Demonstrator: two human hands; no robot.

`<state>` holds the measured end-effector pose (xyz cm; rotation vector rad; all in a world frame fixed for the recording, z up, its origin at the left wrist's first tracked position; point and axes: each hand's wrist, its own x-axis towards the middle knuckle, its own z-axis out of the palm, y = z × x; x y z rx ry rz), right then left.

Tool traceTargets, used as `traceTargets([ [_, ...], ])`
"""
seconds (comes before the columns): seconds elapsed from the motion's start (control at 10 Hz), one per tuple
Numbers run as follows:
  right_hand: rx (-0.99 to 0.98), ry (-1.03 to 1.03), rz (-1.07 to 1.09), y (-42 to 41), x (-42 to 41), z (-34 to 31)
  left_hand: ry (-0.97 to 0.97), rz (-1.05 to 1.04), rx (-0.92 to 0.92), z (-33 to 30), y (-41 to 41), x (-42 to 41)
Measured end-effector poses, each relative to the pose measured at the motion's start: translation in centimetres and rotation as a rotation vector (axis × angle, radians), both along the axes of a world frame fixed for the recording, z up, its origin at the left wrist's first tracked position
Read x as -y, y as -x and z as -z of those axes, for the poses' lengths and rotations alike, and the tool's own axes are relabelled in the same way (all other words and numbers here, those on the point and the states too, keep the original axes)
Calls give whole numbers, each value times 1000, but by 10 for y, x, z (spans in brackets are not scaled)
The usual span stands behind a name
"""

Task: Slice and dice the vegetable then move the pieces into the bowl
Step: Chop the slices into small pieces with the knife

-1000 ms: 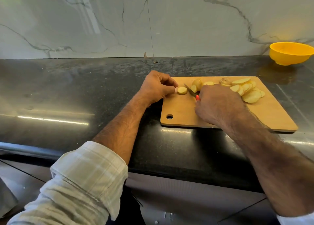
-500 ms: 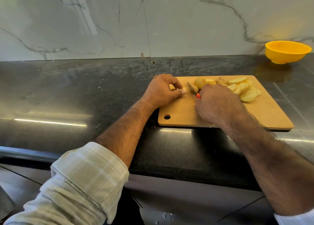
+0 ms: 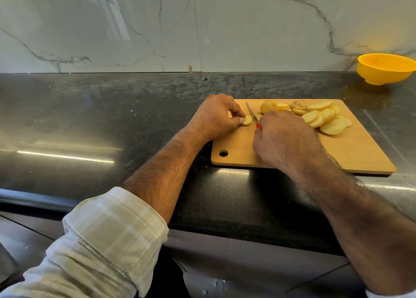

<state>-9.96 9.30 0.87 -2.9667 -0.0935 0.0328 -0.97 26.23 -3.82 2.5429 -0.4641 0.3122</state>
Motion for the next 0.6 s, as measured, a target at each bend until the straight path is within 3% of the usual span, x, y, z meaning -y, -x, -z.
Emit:
traceTargets([
  [0.5, -71, 91, -33, -4, -11, -3, -26, -12, 8, -5, 4, 5],
  [0.6, 72, 175, -116, -33, -10, 25, -34, -6, 11, -4, 5, 7],
])
